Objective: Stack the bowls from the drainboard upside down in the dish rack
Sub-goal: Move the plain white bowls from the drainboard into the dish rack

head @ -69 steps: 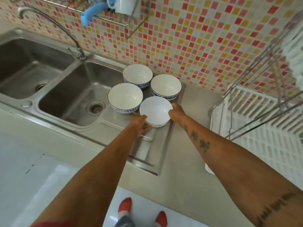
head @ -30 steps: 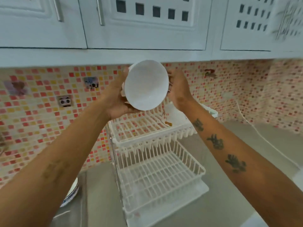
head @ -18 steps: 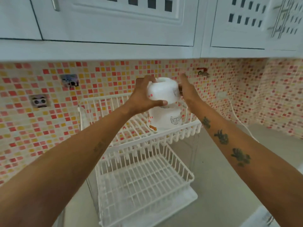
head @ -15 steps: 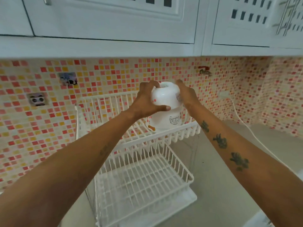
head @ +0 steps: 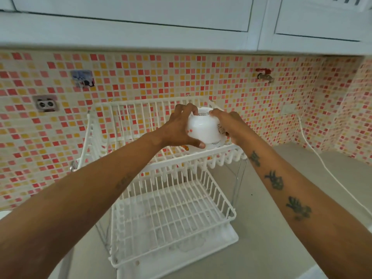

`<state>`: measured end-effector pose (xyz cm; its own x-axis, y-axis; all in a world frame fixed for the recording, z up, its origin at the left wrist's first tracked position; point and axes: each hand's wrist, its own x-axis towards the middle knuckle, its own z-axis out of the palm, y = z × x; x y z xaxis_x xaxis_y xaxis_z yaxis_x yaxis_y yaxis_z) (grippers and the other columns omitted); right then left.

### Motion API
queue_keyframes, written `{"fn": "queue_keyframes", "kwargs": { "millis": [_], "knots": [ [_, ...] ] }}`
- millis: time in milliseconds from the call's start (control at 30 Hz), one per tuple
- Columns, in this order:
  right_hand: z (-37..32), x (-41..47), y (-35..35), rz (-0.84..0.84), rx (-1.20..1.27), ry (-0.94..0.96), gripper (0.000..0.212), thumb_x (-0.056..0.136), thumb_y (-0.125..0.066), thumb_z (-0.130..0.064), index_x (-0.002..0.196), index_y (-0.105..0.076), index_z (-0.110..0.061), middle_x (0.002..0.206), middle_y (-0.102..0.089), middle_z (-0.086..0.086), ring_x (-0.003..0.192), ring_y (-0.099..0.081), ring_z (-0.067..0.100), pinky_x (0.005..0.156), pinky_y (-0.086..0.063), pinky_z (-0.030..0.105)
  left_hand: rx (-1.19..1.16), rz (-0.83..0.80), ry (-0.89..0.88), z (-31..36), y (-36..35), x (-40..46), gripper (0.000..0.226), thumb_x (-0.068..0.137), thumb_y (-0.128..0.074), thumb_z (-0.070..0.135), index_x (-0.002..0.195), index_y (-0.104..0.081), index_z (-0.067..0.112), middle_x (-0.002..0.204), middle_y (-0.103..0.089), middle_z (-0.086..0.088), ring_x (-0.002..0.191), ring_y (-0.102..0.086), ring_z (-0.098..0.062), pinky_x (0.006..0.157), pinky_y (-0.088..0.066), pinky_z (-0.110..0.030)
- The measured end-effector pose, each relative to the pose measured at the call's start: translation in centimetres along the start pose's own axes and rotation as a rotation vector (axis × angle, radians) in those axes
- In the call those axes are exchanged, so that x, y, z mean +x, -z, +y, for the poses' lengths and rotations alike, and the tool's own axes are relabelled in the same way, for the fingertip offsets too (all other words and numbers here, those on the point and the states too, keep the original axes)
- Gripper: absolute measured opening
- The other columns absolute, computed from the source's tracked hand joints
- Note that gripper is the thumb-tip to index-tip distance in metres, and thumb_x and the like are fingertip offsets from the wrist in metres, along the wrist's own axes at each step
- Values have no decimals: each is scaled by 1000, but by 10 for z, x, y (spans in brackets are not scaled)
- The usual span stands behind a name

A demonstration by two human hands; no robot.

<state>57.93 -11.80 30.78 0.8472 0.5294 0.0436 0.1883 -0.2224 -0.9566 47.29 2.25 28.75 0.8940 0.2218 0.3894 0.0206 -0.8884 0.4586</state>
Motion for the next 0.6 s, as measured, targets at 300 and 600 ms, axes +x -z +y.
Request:
{"fn": "queue_keyframes", "kwargs": {
  "millis": [300,600],
  "knots": [
    [0,0,-2,28,-80,4,53,88,-52,-41,126,-51,-6,107,-57,6,78,-55,16,60,-40,28,10,-77,49,2,2,-2,95,61,-89,34,131,-25,22,137,-20,-2,130,-29,-27,105,-44,-47],
    [-22,-32,-25,235,-347,445,52,96,-44,-39,138,-47,-8,147,-38,12,131,-44,29,103,-33,32,-230,38,120,19,50,-33,108,80,-75,39,153,2,22,161,-1,-6,149,-11,-25,120,-24,-44]
  ]
}}
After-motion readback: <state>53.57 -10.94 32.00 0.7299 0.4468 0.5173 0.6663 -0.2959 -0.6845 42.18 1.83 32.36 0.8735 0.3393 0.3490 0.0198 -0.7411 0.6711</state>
